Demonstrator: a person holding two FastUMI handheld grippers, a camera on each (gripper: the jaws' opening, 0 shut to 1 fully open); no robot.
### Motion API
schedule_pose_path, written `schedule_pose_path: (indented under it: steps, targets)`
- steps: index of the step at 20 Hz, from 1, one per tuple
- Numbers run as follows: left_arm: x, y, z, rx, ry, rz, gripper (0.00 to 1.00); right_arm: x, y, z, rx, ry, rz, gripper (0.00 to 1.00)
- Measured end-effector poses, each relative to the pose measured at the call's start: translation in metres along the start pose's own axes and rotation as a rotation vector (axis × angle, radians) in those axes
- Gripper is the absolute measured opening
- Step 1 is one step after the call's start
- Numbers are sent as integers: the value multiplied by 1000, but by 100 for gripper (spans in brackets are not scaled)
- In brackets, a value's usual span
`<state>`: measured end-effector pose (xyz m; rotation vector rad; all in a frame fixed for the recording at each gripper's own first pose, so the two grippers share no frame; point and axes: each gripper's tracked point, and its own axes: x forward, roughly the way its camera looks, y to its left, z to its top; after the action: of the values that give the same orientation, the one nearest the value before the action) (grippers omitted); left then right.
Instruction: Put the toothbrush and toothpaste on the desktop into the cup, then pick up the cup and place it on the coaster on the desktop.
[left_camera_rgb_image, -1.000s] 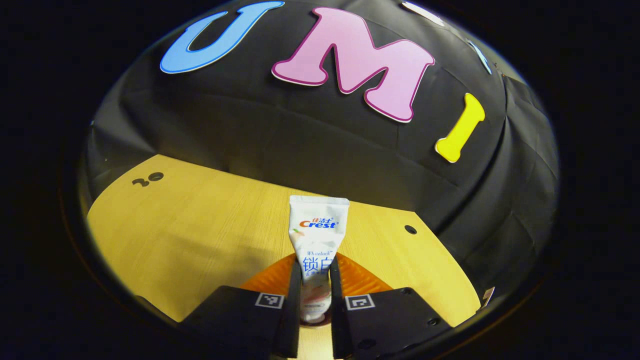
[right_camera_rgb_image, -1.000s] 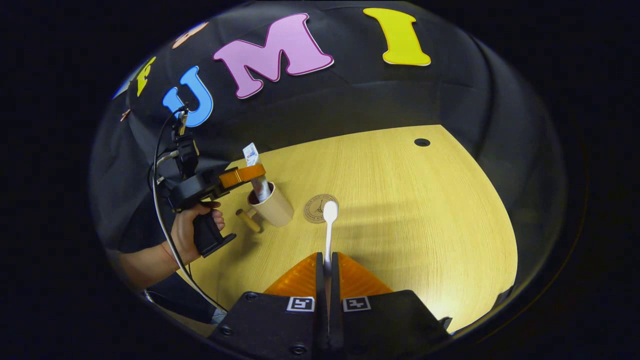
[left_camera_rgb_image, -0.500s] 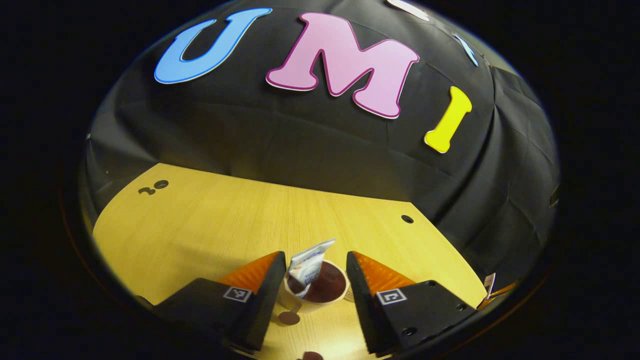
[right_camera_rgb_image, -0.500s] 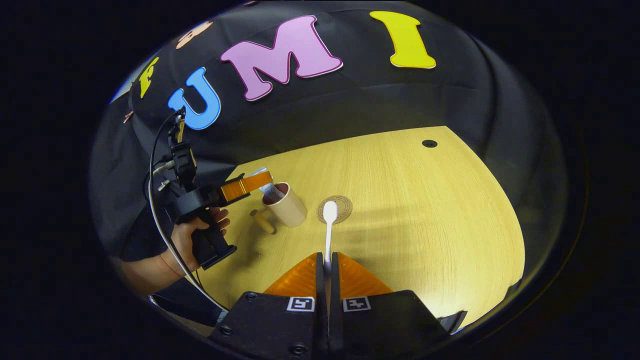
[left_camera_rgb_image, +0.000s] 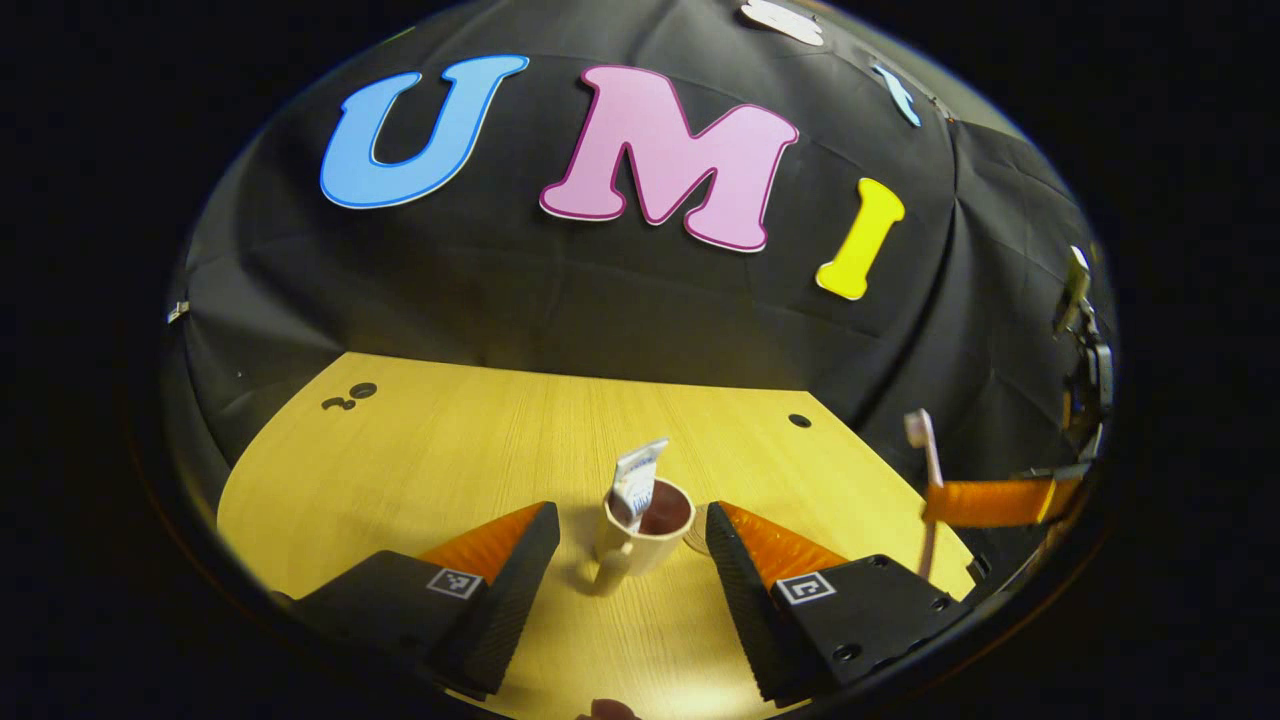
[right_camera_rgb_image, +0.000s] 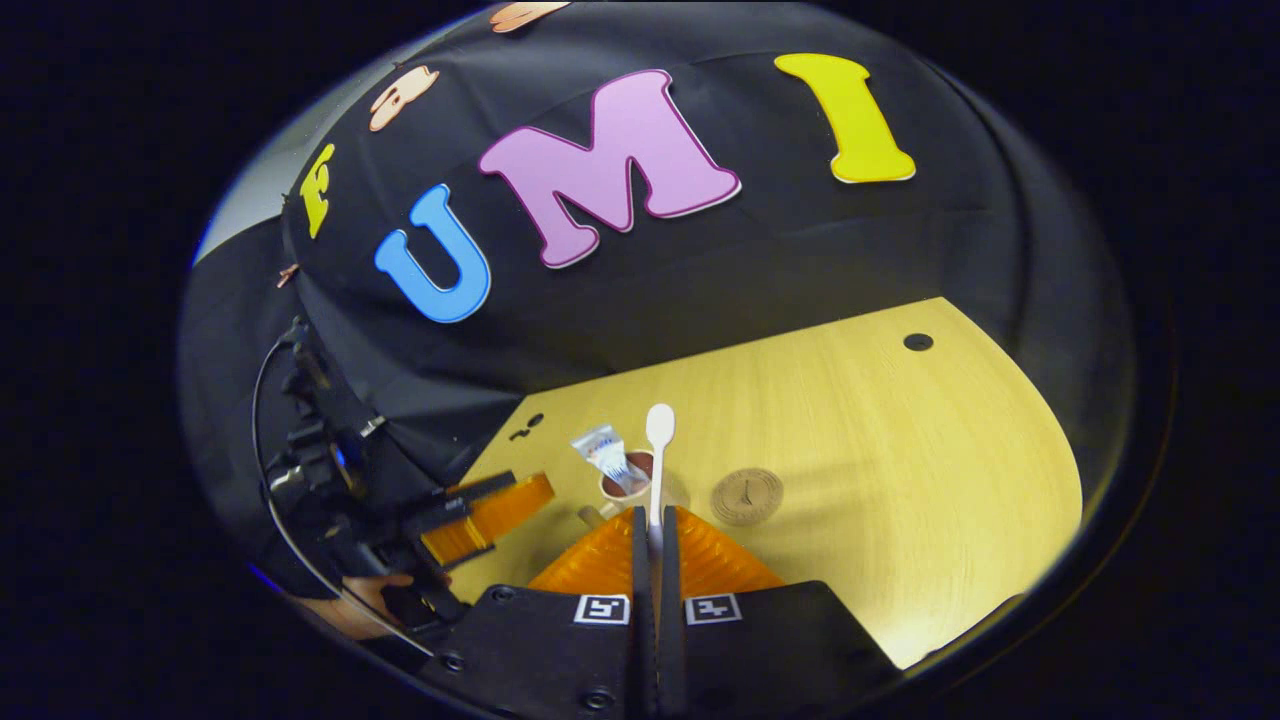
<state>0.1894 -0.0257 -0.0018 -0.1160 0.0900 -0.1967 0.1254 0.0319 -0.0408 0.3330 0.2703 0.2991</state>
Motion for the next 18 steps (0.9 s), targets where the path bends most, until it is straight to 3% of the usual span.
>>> schedule_pose_path:
  steps: [6, 11, 18]
  targets:
    - [-59, -5, -49, -13, 96, -6, 91, 57, 37, 48, -13, -101, 67, 6]
    - [-96, 6, -90, -28, 182, 34, 91, 113, 45, 80, 22, -195, 91, 6]
    - [-145, 48, -120, -51, 240, 144, 91, 184, 31, 48, -27, -194, 73, 6]
